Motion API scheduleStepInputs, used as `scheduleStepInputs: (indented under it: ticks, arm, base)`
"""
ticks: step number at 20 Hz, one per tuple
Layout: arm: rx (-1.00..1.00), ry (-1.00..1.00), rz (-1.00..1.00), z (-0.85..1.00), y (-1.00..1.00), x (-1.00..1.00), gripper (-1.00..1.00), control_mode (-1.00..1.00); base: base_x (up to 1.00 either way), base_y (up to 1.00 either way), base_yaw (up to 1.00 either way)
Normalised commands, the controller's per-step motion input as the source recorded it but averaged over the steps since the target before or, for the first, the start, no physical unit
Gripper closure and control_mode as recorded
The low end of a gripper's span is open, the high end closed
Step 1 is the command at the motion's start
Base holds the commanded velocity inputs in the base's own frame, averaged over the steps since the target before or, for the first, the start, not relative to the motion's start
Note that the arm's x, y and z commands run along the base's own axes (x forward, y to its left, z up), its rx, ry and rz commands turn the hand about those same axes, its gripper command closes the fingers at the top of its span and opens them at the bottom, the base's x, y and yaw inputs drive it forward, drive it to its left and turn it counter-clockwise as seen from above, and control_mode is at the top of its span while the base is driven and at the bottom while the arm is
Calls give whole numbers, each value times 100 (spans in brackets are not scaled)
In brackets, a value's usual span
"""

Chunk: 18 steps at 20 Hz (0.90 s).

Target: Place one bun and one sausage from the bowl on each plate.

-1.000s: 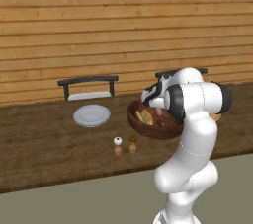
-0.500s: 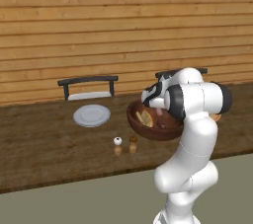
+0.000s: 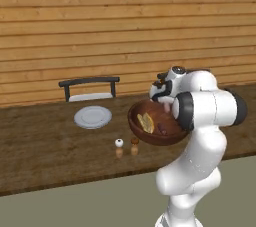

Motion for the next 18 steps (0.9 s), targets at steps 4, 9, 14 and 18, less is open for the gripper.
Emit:
scheduleStepInputs:
  ticks: [4,9,14,18]
  arm:
    - [2,24,-16,70,-96,-74,100,-100]
    - [0,21,-12,15,-100,-17,100,-100]
    - [5,11,-2,0,-100,3,100,-100]
    - [11,3,1,-15,-100,0,100,-100]
  base:
    - [0,0,0]
    - [0,0,0]
    - [0,0,0]
    - [0,0,0]
